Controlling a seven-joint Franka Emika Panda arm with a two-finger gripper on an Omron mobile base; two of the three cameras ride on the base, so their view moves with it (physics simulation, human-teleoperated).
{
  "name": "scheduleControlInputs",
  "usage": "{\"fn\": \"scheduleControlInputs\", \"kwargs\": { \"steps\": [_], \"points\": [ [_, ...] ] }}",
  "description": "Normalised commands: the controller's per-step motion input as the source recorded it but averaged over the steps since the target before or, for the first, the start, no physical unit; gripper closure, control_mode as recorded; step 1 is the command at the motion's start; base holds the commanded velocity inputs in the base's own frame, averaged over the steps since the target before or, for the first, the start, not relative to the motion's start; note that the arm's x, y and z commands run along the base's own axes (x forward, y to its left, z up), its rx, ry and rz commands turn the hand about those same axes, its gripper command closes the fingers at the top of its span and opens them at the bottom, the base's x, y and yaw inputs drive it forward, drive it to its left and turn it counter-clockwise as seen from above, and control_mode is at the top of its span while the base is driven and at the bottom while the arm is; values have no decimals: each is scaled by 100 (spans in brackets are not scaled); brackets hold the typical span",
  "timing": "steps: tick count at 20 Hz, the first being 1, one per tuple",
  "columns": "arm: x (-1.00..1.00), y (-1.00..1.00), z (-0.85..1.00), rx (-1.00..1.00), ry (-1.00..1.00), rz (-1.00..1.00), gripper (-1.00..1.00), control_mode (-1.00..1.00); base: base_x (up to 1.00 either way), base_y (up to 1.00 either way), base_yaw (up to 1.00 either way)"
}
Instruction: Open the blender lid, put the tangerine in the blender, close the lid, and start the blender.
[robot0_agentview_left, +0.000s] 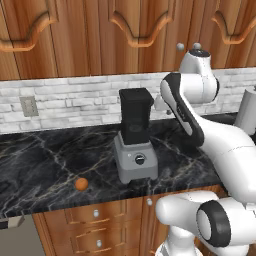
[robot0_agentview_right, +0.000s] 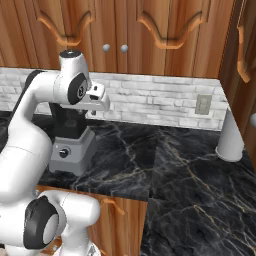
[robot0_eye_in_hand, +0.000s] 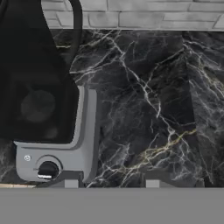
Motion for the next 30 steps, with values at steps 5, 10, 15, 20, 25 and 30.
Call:
{"fn": "scheduleControlInputs", "kwargs": {
  "steps": [5, 10, 15, 20, 25, 30],
  "points": [
    [-52, 8, 11, 0, -22, -1, -100, -100, 0, 0, 0],
    [-48, 56, 73, 0, -13, -6, -100, -100, 0, 0, 0],
    [0, 87, 54, -1, -1, -2, -100, -100, 0, 0, 0],
    [34, 52, 25, -2, 0, 0, -100, -100, 0, 0, 0],
    [19, 11, -1, -1, 0, 0, -100, -100, 0, 0, 0],
    [54, 2, 0, 0, 0, 0, -100, -100, 0, 0, 0]
  ]
}}
